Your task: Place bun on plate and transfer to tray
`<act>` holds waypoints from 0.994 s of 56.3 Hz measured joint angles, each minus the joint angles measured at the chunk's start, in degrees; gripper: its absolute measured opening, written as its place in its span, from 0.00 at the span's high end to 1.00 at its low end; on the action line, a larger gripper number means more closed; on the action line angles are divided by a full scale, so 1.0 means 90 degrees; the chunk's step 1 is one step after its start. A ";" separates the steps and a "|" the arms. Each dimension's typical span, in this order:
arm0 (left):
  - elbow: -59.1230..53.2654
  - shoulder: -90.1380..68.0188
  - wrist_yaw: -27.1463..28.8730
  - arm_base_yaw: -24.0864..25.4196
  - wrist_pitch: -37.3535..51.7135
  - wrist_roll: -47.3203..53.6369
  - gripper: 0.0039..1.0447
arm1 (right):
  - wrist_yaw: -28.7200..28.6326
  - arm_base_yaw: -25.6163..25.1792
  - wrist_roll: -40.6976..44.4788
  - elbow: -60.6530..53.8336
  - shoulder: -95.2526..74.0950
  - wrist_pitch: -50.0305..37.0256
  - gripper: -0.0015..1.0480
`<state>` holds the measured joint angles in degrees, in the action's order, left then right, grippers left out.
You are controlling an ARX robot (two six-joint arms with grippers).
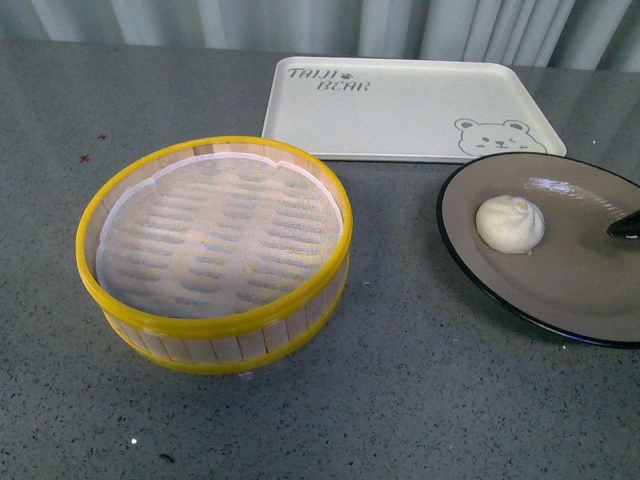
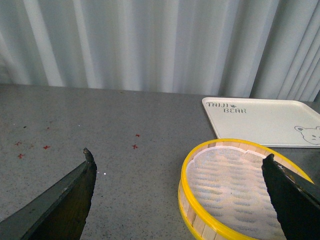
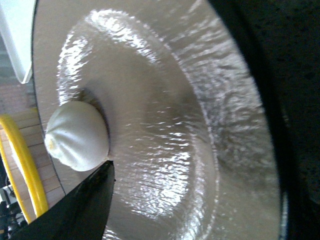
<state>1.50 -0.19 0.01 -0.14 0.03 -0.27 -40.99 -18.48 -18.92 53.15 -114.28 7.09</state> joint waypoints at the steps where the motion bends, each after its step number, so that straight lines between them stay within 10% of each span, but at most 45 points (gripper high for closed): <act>1: 0.0000 0.0000 0.0002 0.0000 0.0000 0.0000 0.06 | 0.0063 0.0005 -0.0012 0.0034 -0.0029 0.0034 0.27; 10: 0.0000 0.0000 0.0002 0.0000 0.0000 0.0000 0.06 | 0.0549 0.0053 -0.0017 0.0262 -0.0221 0.0425 0.61; 28: 0.0000 0.0000 0.0002 0.0000 0.0000 0.0000 0.06 | 0.0066 -0.0032 -0.0051 0.0340 -0.0219 0.0517 0.94; 56: 0.0000 0.0000 0.0002 0.0000 0.0000 0.0000 0.06 | -0.0695 -0.0104 -0.0719 -0.0522 0.0121 -0.0913 0.97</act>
<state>1.50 -0.19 0.03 -0.14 0.03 -0.27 -47.24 -19.42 -25.39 48.45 -113.19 -1.13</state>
